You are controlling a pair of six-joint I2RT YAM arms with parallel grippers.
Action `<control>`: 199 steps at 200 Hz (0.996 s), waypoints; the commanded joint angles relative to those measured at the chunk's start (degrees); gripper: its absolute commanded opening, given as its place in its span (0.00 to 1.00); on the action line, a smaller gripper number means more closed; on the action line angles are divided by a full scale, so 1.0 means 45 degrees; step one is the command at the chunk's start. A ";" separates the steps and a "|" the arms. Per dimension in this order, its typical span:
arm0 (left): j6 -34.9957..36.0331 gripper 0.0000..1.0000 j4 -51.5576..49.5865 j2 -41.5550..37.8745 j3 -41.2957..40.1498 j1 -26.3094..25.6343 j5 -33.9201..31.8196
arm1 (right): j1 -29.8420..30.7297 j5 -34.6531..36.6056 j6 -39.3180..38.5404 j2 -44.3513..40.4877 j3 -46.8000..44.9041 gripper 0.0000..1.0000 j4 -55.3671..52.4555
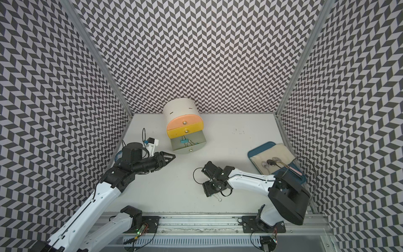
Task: Put the binder clips in the drawer according to color
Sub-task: Pick up the binder clip at the center of the board.
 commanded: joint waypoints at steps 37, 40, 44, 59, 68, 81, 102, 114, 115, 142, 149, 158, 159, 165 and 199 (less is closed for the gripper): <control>-0.0129 0.47 -0.0124 -0.0467 -0.0130 -0.0099 -0.0183 | 0.0585 0.0513 0.0202 0.0304 -0.0227 0.70 -0.0024; -0.0129 0.47 -0.0130 -0.0476 -0.0134 -0.0103 -0.0183 | 0.0619 0.0545 0.0194 0.0330 -0.0232 0.70 -0.0051; -0.0129 0.47 -0.0150 -0.0494 -0.0123 -0.0104 -0.0183 | 0.0669 0.0581 0.0193 0.0369 -0.0245 0.70 -0.0073; -0.0148 0.47 -0.0209 -0.0554 -0.0126 -0.0104 -0.0202 | 0.0881 0.0733 0.0212 0.0523 -0.0246 0.69 -0.0119; -0.0148 0.47 -0.0248 -0.0603 -0.0125 -0.0115 -0.0202 | 0.0991 0.0830 0.0240 0.0617 -0.0246 0.69 -0.0140; -0.0167 0.47 -0.0306 -0.0686 -0.0130 -0.0123 -0.0240 | 0.1163 0.0925 0.0328 0.0754 -0.0246 0.69 -0.0164; -0.0188 0.47 -0.0375 -0.0788 -0.0143 -0.0123 -0.0263 | 0.1452 0.1131 0.0444 0.0918 -0.0190 0.68 -0.0232; -0.0207 0.47 -0.0433 -0.0845 -0.0124 -0.0123 -0.0280 | 0.1591 0.1262 0.0495 0.1046 -0.0132 0.66 -0.0309; -0.0207 0.47 -0.0439 -0.0847 -0.0115 -0.0123 -0.0280 | 0.1591 0.1262 0.0495 0.1046 -0.0132 0.66 -0.0309; -0.0207 0.47 -0.0531 -0.0960 -0.0077 -0.0133 -0.0317 | 0.1869 0.1656 0.0656 0.1325 -0.0031 0.63 -0.0510; -0.0207 0.47 -0.0554 -0.0982 -0.0069 -0.0125 -0.0338 | 0.1930 0.1784 0.0709 0.1399 -0.0012 0.63 -0.0565; -0.0226 0.47 -0.0584 -0.1014 -0.0085 -0.0123 -0.0339 | 0.1971 0.1876 0.0739 0.1476 -0.0012 0.63 -0.0598; -0.0227 0.47 -0.0593 -0.1019 -0.0076 -0.0133 -0.0339 | 0.1971 0.1873 0.0749 0.1483 -0.0012 0.63 -0.0595; -0.0227 0.47 -0.0602 -0.1024 -0.0084 -0.0131 -0.0339 | 0.1993 0.1898 0.0757 0.1531 -0.0012 0.63 -0.0594; -0.0246 0.47 -0.0603 -0.1024 -0.0067 -0.0140 -0.0339 | 0.2050 0.2013 0.0882 0.1511 0.0100 0.53 -0.0617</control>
